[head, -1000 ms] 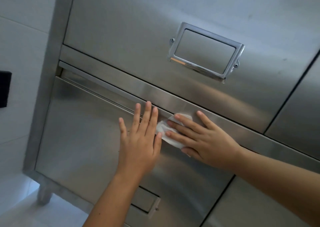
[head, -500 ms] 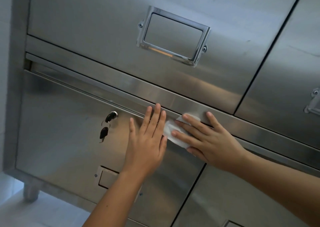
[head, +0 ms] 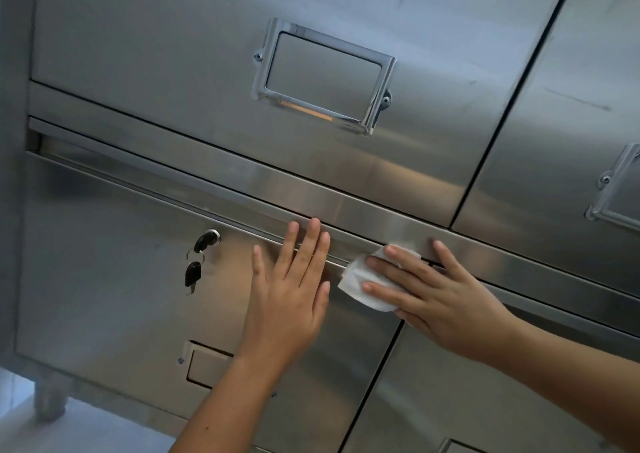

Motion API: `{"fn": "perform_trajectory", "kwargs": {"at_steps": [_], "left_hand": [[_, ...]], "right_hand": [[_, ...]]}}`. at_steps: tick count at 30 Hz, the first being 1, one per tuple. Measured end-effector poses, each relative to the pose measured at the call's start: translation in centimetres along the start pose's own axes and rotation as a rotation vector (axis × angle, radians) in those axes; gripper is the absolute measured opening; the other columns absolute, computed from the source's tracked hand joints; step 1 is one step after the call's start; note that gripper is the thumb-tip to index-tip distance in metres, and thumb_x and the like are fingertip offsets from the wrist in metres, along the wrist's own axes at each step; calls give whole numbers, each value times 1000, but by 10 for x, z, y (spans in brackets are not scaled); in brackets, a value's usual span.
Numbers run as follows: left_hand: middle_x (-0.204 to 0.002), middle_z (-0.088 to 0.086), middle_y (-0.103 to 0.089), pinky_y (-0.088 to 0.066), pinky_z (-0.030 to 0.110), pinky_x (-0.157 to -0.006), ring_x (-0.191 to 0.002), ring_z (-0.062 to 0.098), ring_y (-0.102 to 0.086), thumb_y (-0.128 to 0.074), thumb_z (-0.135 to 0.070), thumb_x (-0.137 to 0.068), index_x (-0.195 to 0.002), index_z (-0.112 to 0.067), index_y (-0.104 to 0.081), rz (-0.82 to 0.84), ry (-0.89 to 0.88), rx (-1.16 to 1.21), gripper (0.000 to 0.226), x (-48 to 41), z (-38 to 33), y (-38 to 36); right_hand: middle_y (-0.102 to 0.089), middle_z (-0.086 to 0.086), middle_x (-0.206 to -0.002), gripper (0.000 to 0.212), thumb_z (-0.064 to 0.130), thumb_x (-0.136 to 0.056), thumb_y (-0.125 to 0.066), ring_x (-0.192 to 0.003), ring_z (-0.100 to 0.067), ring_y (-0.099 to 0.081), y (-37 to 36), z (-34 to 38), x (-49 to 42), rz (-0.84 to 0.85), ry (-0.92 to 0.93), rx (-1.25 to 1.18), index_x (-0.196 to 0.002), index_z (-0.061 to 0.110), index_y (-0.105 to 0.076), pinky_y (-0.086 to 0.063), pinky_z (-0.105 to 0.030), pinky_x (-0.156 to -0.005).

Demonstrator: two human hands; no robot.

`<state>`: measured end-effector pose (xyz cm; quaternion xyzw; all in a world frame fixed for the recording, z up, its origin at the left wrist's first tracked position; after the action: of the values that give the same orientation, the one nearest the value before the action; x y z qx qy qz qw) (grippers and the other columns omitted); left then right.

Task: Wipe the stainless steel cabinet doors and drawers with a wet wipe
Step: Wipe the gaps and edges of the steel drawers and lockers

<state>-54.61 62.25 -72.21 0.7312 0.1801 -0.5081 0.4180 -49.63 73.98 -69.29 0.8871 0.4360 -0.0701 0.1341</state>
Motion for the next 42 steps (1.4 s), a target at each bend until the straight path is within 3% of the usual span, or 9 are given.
{"fn": "perform_trajectory", "kwargs": {"at_steps": [6,15,23,30,38,42], "left_hand": [[-150,9,-26,-16,65,-100,-137,30,-27,-32,-30,-91,-142,-8,-32,-3,-6,10,56,-2,-4,0],[-153,8,-19,-9,60,-104,-141,22,-14,-28,-33,-93,-145,-11,-21,19,49,12,57,0,22,1],[-153,8,-19,-8,60,-104,-141,22,-14,-29,-31,-92,-145,-9,-26,5,58,42,57,-5,14,1],[-152,7,-22,-12,59,-105,-140,23,-16,-28,-33,-93,-144,-10,-28,18,58,29,56,2,30,4],[-154,6,-16,-12,59,-106,-141,21,-12,-28,-33,-94,-145,-10,-23,-7,58,100,56,-6,21,9],[-153,6,-18,-11,59,-106,-141,21,-13,-28,-33,-94,-145,-10,-23,-30,40,101,56,-9,19,18]], "right_hand": [[-33,1,-149,53,40,-92,-40,-138,-19,-26,5,8,-39,-20,-2,21,-143,32,-31,-15,-51,-106],[-42,0,-144,46,35,-93,-37,-133,-22,-37,2,1,2,-23,-34,-23,-139,32,-39,-14,-51,-106],[-36,1,-147,51,41,-92,-43,-137,-19,-28,6,8,-38,-54,5,-22,-142,33,-35,-18,-51,-106],[-38,2,-146,49,31,-91,-47,-137,-18,-29,-2,-4,8,-8,-5,-32,-139,31,-41,-12,-50,-108],[-38,3,-146,51,41,-90,-46,-137,-18,-30,6,7,-39,-46,56,-2,-140,35,-37,-11,-51,-107],[-39,4,-146,46,35,-95,-41,-137,-19,-30,4,1,-26,-54,76,-6,-141,30,-38,-11,-50,-108]]}}
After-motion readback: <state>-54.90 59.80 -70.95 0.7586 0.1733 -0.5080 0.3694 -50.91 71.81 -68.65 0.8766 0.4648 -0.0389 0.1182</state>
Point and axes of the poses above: each hand's wrist, its own x-axis away from the middle knuckle, its own y-axis out of the back of the hand, z = x × y, the point moved 10 cm from there along -x, towards the middle knuckle
